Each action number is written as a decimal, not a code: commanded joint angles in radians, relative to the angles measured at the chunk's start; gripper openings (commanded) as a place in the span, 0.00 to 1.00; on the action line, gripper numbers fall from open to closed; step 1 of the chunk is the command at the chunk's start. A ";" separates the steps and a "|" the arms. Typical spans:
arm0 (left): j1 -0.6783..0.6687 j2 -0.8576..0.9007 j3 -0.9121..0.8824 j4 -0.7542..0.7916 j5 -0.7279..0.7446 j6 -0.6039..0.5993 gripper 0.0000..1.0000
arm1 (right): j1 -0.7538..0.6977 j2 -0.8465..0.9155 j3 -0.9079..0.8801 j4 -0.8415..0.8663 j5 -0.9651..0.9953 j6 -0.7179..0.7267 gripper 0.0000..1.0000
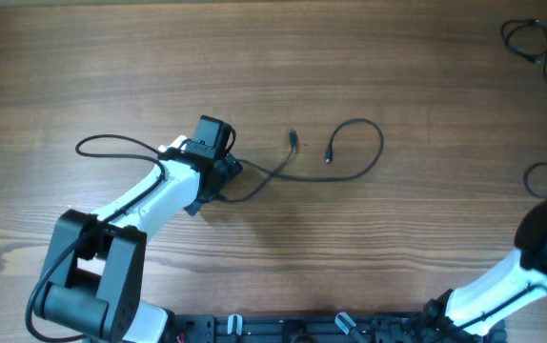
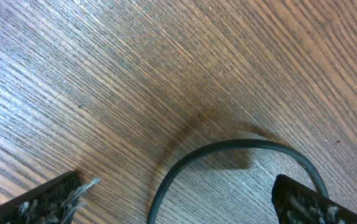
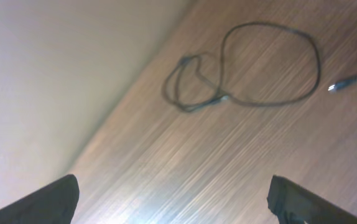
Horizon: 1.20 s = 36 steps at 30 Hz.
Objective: Untangle cables
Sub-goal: 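Pull a cable off to the right edge with the right gripper, then bring the right gripper back to the middle black cable and grasp it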
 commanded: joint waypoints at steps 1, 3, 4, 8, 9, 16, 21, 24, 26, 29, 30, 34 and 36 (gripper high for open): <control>0.008 0.026 -0.029 -0.008 0.006 -0.010 1.00 | 0.086 -0.022 -0.004 -0.178 -0.139 0.085 1.00; 0.008 0.026 -0.029 -0.008 0.006 -0.010 1.00 | 0.170 -0.011 -0.040 -0.251 -0.166 0.078 1.00; 0.008 0.026 -0.029 -0.008 0.006 -0.010 1.00 | 0.224 -0.009 -0.079 -0.272 -0.166 0.078 1.00; 0.008 0.026 -0.029 -0.007 0.006 -0.010 1.00 | 0.407 -0.006 -0.232 -0.302 -0.166 0.082 1.00; 0.008 0.026 -0.029 0.000 0.006 -0.010 1.00 | 0.463 -0.006 -0.283 -0.301 -0.167 0.085 1.00; 0.014 0.025 -0.027 0.058 -0.005 -0.010 1.00 | 0.730 -0.005 -0.445 -0.294 -0.221 0.235 1.00; 0.122 -0.083 0.039 -0.011 0.028 -0.005 1.00 | 0.864 0.000 -0.445 -0.178 -0.032 0.142 1.00; 0.240 -0.201 0.043 -0.082 0.028 -0.005 1.00 | 0.940 0.000 -0.445 -0.121 -0.048 0.079 1.00; 0.327 -0.293 0.043 -0.152 0.028 -0.005 1.00 | 0.995 0.002 -0.445 -0.074 -0.040 0.078 0.96; 0.438 -0.428 0.043 -0.273 0.028 -0.005 1.00 | 1.065 0.004 -0.445 0.019 0.061 0.078 0.82; 0.464 -0.465 0.043 -0.307 0.028 -0.005 1.00 | 1.087 0.006 -0.445 0.048 0.119 0.077 0.82; 0.523 -0.593 0.043 -0.412 0.028 -0.006 1.00 | 1.133 0.056 -0.445 0.085 0.272 0.036 0.82; 0.525 -0.636 0.043 -0.445 0.028 -0.006 1.00 | 1.133 0.094 -0.445 0.097 0.275 0.026 0.79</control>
